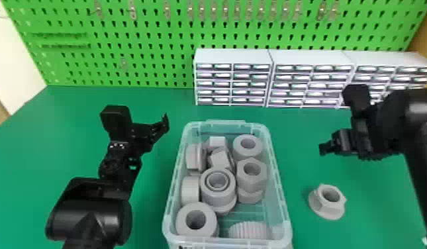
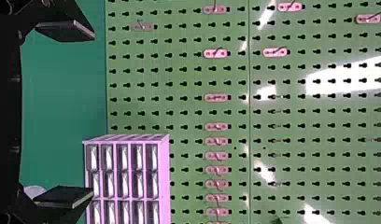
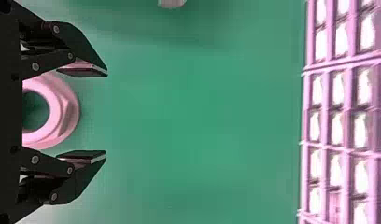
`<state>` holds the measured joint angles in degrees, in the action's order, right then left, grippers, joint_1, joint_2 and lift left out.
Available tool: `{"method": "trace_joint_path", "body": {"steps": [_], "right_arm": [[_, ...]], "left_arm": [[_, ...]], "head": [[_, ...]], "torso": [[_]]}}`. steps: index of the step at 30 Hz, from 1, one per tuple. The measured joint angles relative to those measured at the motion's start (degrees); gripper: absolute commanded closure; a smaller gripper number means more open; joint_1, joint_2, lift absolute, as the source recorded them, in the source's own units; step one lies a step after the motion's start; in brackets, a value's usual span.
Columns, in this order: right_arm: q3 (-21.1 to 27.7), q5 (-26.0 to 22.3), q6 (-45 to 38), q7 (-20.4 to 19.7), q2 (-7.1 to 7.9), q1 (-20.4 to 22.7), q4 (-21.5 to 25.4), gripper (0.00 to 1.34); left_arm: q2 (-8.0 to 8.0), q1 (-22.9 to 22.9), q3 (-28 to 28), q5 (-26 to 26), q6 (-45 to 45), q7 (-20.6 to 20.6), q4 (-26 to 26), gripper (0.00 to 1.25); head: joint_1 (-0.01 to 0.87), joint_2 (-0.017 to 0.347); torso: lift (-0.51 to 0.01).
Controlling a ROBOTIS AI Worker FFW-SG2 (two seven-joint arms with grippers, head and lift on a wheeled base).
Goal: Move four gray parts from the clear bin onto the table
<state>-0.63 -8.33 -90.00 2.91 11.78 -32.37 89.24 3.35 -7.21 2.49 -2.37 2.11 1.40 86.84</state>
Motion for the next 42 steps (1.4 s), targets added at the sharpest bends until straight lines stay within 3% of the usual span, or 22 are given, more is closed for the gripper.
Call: {"method": "trace_joint_path", "body": {"steps": [13, 42], "right_arm": [[-4.4, -6.8, 0.0, 0.0, 0.0, -2.4, 5.0, 0.62], [-16.9, -17.4, 0.0, 0.1, -0.69, -6.8, 4.6, 0.56]], "left_arm": [[0.08, 0.3, -0.4, 0.0, 0.0, 0.0, 0.0, 0.12], [0.08, 0.0, -0.3, 0.1, 0.0, 0.0, 0.0, 0.12]], "head": [[0.693, 0.072], [0.693, 0.072]], "torso": [[-0.052], [-0.052]]}}
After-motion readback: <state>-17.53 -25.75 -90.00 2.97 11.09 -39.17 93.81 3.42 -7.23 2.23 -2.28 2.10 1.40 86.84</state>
